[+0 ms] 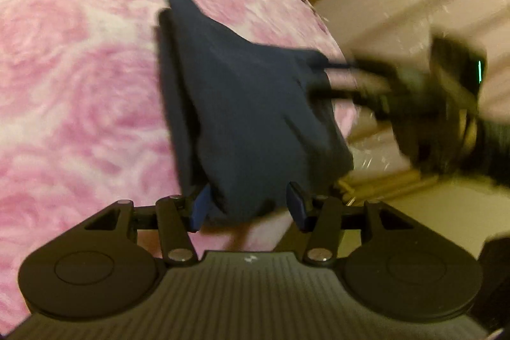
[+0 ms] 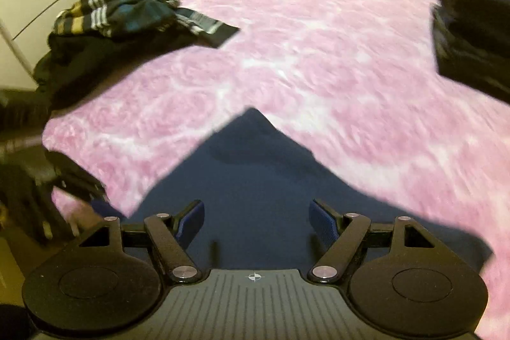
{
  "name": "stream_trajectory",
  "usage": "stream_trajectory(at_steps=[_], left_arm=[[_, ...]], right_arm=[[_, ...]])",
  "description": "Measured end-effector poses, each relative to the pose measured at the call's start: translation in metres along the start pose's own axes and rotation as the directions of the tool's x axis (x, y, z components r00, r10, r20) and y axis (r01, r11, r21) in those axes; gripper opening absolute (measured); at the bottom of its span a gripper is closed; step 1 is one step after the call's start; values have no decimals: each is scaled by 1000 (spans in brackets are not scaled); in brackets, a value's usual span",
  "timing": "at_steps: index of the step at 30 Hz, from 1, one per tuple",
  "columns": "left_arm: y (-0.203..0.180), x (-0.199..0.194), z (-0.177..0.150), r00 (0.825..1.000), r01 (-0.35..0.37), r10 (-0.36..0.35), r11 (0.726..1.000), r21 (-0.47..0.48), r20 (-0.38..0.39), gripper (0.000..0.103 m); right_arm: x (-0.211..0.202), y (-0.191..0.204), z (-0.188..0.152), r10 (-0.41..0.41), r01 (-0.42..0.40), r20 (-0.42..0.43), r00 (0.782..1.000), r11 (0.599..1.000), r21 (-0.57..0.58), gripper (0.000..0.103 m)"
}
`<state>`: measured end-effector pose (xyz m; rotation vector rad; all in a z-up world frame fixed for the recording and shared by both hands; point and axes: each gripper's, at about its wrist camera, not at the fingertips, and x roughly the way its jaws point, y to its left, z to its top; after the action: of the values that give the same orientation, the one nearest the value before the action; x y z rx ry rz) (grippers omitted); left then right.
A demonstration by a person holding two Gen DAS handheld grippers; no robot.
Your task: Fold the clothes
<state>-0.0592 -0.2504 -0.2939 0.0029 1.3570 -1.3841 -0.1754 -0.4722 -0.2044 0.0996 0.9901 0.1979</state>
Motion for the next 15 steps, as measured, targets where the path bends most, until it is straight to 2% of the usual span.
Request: stream_trajectory(at_steps=[2,7,8,11,14,15], left_arm=[[-3,7,-5,1000,-23,22,999,39,21,46],[11,2,-9,992,-23,25,1000,-17,120,40],[13,6,-9,996,-2,4,1000,-30,91,32],[17,13,-12,1000,25,-25,998,-55,11,25],[25,12,-18,999,33,-33,993,-117,5,20],[27,11,-20,999,37,-36,990,-135,9,20]], right_arm=[[11,4,10,20,-21,-6,1000,999,-45,76],[35,13,23,73,-77,-33,997,991,-108,75],[38,15,24,86,-90,-40,996,989,-115,75],[51,20,31,114,-120,-56,992,985,-123,75],[78,21,34,85,-96,-94,992,989,-117,74],[88,22,35,73,-85,-108,991,990,-115,58]])
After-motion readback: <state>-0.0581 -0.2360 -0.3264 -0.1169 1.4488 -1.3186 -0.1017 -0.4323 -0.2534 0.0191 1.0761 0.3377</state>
